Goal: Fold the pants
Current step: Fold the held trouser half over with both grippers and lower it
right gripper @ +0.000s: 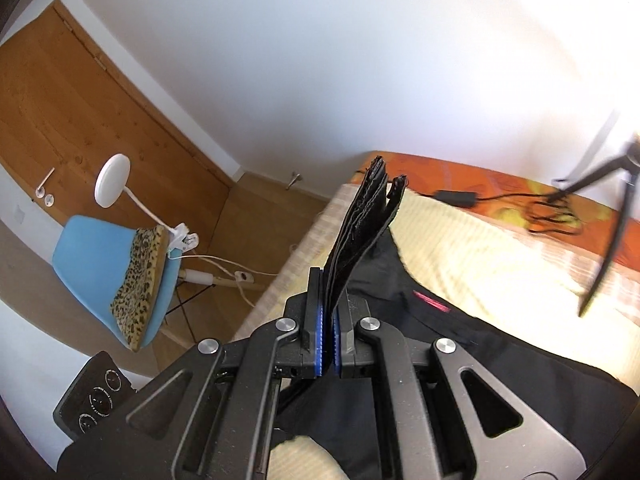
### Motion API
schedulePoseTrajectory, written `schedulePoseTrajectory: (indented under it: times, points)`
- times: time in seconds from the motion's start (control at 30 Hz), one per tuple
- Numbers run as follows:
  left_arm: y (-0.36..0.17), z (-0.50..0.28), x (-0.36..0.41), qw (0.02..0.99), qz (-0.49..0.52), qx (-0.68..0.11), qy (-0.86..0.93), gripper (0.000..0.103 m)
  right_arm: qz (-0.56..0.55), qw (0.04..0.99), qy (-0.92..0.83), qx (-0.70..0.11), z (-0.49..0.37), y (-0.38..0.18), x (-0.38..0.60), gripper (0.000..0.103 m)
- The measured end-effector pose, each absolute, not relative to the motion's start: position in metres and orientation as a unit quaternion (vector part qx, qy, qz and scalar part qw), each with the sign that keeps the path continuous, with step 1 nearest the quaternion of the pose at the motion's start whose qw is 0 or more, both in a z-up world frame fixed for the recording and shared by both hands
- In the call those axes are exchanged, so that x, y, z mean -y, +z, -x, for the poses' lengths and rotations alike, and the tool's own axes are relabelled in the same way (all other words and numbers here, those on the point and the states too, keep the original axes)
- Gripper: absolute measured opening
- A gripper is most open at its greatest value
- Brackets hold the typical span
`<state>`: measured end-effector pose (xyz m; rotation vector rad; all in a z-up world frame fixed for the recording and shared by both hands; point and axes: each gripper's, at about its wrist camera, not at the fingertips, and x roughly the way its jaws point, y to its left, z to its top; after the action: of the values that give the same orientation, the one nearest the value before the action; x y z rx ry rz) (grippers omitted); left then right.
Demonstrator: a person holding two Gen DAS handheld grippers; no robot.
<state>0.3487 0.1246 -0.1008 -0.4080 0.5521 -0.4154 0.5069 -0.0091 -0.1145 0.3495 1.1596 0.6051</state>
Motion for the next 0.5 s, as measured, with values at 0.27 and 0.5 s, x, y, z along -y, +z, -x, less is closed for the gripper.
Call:
schedulePoseTrajectory:
  times: [0.27, 0.5]
  points:
    - [-0.113, -0.341, -0.059, 0.908, 0.152, -0.300, -0.252, 0.009, -0.174, 0.788, 0.232, -0.543, -0.476, -0.124, 0.090, 0.004]
    - [-0.118, -0.321, -0.015, 0.870, 0.129, -0.354, -0.319, 0.033, -0.180, 0.786, 0.185, -0.561, -0.439, -0.155, 0.138, 0.004]
